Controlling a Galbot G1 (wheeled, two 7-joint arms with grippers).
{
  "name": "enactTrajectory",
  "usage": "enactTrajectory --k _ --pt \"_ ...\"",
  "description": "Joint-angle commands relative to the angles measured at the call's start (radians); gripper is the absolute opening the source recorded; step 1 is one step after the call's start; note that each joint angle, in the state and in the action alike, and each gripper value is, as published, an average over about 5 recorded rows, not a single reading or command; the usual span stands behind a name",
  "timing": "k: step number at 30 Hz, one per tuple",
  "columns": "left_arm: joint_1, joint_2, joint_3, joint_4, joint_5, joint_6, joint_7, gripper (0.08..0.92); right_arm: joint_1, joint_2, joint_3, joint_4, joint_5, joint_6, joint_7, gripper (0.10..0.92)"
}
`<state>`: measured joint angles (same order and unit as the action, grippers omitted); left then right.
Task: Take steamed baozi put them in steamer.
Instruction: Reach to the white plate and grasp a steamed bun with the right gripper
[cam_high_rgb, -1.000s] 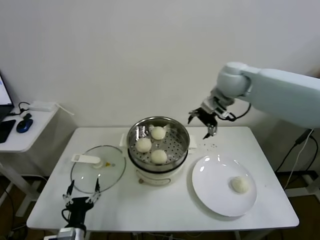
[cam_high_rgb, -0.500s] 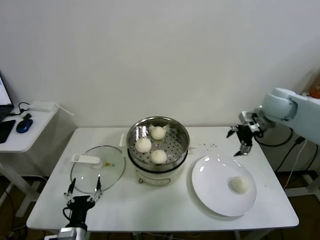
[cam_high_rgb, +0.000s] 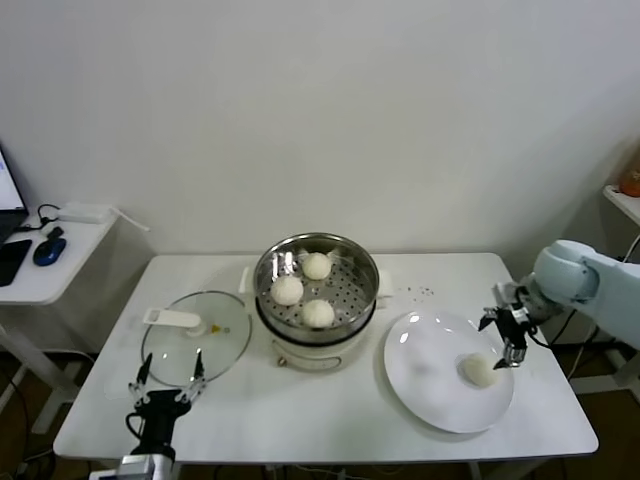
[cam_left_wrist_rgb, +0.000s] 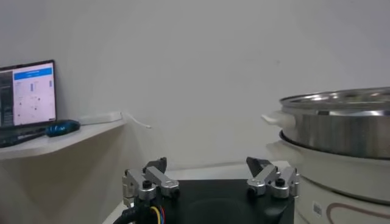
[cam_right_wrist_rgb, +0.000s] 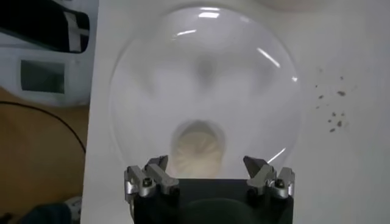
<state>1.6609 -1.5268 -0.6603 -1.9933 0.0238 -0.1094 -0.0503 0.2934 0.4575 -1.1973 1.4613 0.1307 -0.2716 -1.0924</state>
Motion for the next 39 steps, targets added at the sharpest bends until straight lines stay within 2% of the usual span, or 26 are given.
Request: enactTrajectory --k 1,23,39 --pt "0.001 -0.002 -0.003 0.003 0.002 0.003 -0.001 0.823 -0.171 0.048 0.103 -0.092 -0.129 0.015 -0.018 0.823" --pt "0.002 -0.001 -0.01 0.017 -0.006 0.006 -0.001 0.823 -0.248 0.145 0.16 -0.173 -0.179 0.028 0.018 0.823" --pt "0.0 0.0 -0.012 0.021 -0.007 0.005 -0.002 0.823 -0.259 0.151 0.168 -0.177 -0.177 0.027 0.013 0.822"
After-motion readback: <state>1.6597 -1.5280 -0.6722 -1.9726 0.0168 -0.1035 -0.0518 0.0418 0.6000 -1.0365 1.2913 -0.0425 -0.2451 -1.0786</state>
